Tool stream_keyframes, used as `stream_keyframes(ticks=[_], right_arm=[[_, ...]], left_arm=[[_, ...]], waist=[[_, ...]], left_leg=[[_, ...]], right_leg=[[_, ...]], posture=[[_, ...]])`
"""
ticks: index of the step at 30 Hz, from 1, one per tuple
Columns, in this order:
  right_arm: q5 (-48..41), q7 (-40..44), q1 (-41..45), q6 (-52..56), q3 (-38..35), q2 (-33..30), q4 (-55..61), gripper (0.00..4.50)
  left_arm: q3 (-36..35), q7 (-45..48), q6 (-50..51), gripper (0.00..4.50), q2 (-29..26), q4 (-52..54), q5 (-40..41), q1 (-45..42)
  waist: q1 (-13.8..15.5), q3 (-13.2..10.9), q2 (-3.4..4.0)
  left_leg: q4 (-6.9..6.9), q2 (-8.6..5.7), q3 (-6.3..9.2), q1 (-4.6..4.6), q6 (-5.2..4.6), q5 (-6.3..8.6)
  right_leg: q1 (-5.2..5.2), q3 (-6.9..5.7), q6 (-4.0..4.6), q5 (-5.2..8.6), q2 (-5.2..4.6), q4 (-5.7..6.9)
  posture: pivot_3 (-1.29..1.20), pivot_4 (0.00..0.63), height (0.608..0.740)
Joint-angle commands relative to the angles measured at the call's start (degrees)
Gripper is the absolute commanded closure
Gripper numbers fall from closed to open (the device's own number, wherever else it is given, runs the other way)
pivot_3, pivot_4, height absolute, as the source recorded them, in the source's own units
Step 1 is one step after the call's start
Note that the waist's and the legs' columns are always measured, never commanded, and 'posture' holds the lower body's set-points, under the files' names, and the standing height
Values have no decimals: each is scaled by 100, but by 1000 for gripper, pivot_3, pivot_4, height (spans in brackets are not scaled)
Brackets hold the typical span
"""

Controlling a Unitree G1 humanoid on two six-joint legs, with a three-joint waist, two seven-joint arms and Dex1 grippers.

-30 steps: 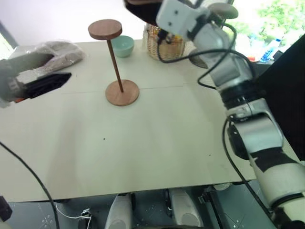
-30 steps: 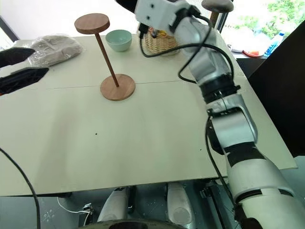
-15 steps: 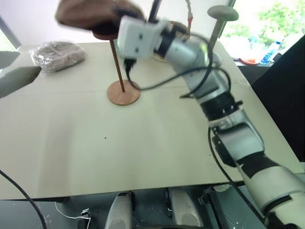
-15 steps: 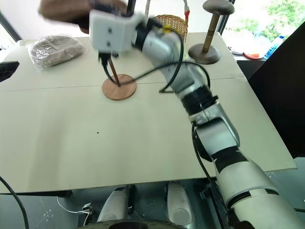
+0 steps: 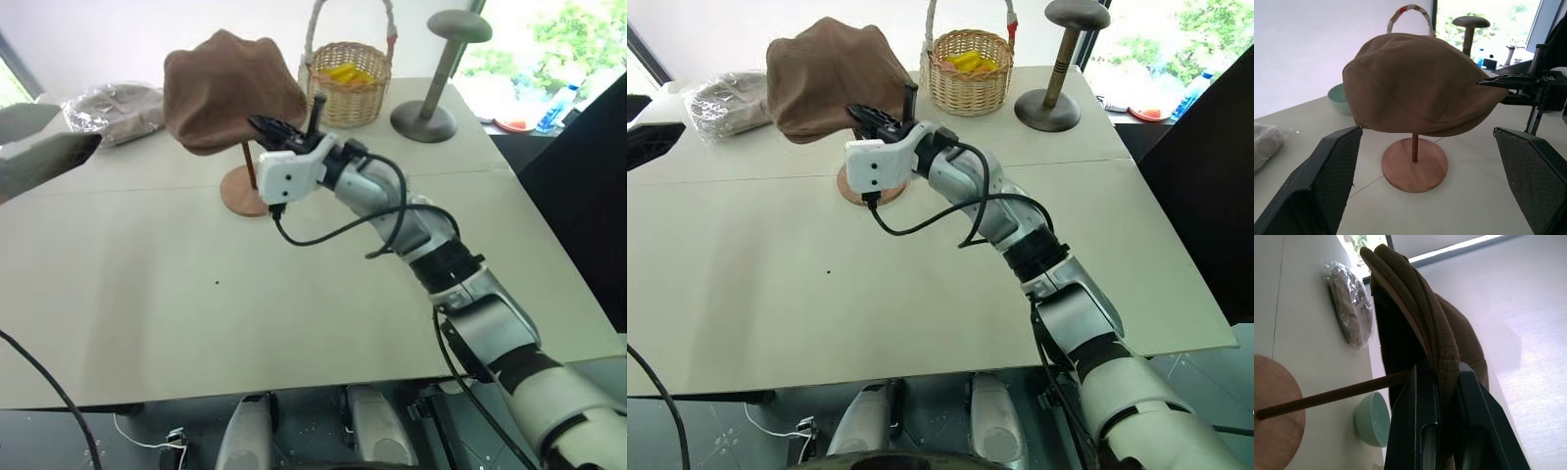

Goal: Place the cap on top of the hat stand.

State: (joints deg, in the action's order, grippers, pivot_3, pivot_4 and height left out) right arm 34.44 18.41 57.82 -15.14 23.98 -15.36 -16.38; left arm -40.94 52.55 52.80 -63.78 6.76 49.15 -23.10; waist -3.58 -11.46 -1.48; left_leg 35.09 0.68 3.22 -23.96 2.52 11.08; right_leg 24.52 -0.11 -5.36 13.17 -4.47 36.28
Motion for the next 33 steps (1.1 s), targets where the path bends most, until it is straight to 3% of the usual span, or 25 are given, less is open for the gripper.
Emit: stream_keyframes(ticks=[1,6,12,18,19,22,25,28,33], right_arm=[[-309,143,-28,175,-266,38,494,3268],[-551,455,-20,169,-336,-77,751,714],[-1407,1220,-302,184,-697,-525,1321,714],[-3628,3352,-861,332,-1550,-2200,2256,714],[-4061,3684,-920,668,-1748,-2482,2368,714],[-5340,4395,-901,2430,-2267,-3167,2559,21],[-6558,4765,-631,4402,-2627,-3713,2614,21],[-7617,4503,50,6407,-2974,-3838,2212,21],[-8666,4721,595,8060,-3303,-4098,1927,21]], left_arm=[[103,86,-210,0,-195,-66,-32,-175],[464,242,-360,0,-242,-105,-58,-325],[920,357,-510,0,-247,49,-115,-516],[1696,428,-1074,0,-286,588,-537,-944],[1801,414,-1196,0,-280,686,-643,-981],[2160,317,-1703,0,-252,939,-1149,-1049],[2561,199,-2320,0,-252,1176,-1847,-1026],[3007,-56,-2879,0,-199,1453,-2617,-1059],[3604,-508,-3431,0,22,1745,-3640,-1103]], waist=[[-7,0,0],[-11,0,0],[41,0,0],[214,-2,0],[222,-2,0],[229,-5,5],[241,-6,7],[222,-12,17],[290,-12,17]], left_leg=[[0,1,0,0,0,0],[0,1,0,0,0,0],[2,1,-1,0,0,0],[8,0,-3,-6,0,0],[10,0,-10,-5,0,0],[11,4,-19,5,-1,0],[8,11,-22,15,-1,0],[8,16,-31,20,-1,0],[6,15,-40,10,-2,1]], right_leg=[[0,0,0,0,1,0],[0,0,0,0,1,0],[-2,0,-1,0,1,0],[-10,-1,3,3,0,-14],[-11,2,12,8,-2,-15],[-11,5,21,10,-2,-9],[-14,5,27,11,2,-6],[-13,10,34,10,3,-7],[-7,16,37,10,1,-19]], posture=[[0,150,740],[0,150,740],[0,150,740],[0,150,740],[0,150,740],[0,150,740],[0,150,740],[0,150,740],[0,150,740]])
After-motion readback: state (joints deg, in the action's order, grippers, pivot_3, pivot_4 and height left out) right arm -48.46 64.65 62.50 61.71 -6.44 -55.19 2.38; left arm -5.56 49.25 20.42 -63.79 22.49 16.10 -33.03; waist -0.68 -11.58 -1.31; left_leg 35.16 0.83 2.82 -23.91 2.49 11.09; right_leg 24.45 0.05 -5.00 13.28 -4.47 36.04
